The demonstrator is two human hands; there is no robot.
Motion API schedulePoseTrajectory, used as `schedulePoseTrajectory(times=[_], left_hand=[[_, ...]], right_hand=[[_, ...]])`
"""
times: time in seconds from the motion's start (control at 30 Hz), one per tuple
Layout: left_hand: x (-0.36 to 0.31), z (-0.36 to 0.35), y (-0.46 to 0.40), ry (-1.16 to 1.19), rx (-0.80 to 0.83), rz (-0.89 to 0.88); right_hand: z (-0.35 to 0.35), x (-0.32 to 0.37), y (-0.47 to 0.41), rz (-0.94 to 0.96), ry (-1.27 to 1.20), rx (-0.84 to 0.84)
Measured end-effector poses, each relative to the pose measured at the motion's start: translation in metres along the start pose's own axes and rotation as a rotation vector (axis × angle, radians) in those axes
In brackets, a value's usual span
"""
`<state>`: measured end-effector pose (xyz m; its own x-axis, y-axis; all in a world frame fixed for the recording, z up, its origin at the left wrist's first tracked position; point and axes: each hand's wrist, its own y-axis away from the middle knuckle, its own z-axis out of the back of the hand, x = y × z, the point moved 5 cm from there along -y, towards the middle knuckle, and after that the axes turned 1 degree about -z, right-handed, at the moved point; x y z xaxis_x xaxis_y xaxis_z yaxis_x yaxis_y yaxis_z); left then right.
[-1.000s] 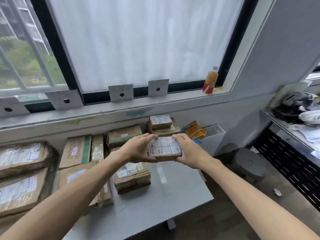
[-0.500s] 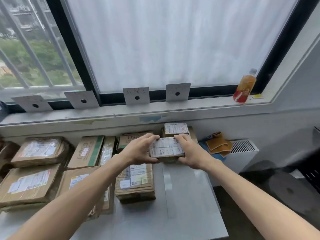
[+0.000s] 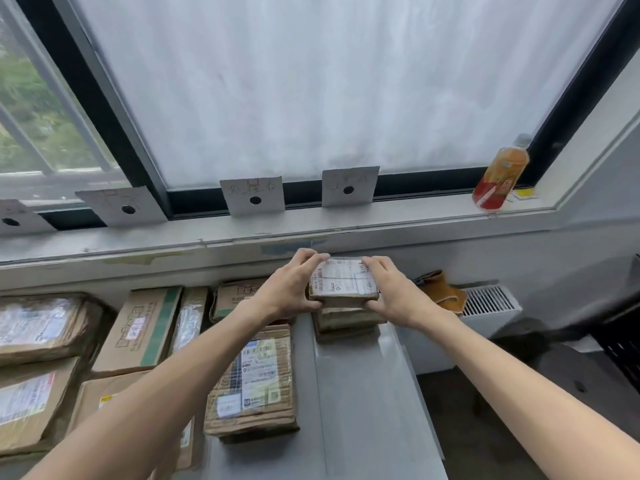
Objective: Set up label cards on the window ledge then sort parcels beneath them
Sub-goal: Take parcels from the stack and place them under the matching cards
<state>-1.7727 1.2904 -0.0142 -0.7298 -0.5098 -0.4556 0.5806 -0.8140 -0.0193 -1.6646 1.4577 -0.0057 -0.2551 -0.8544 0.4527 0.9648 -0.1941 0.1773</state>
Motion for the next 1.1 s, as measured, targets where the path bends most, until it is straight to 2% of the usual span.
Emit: schedulePoseTrajectory(times=[0.23,0.63,0.9,1.1], left_hand=[[0.001,-0.025,-0.046,-0.052,0.062,0.061],[0.032,-0.06,-0.088,-0.026,0.029,0.246],[0.032,-0.058,-0.093,-0.084,-0.081,0.245],[0.029,-0.055,-0.085,-0.126,-0.086,0.246]], right_hand=[[-0.002,-0.041,-0.043,-0.005,-0.037,0.074],[-0.021,-0.073,-0.103,-0.018,-0.08,0.133],[-0.021,-0.075,-0.112,-0.035,-0.093,0.066],[-0.015,-0.074,-0.107,-0.052,-0.067,0.04]])
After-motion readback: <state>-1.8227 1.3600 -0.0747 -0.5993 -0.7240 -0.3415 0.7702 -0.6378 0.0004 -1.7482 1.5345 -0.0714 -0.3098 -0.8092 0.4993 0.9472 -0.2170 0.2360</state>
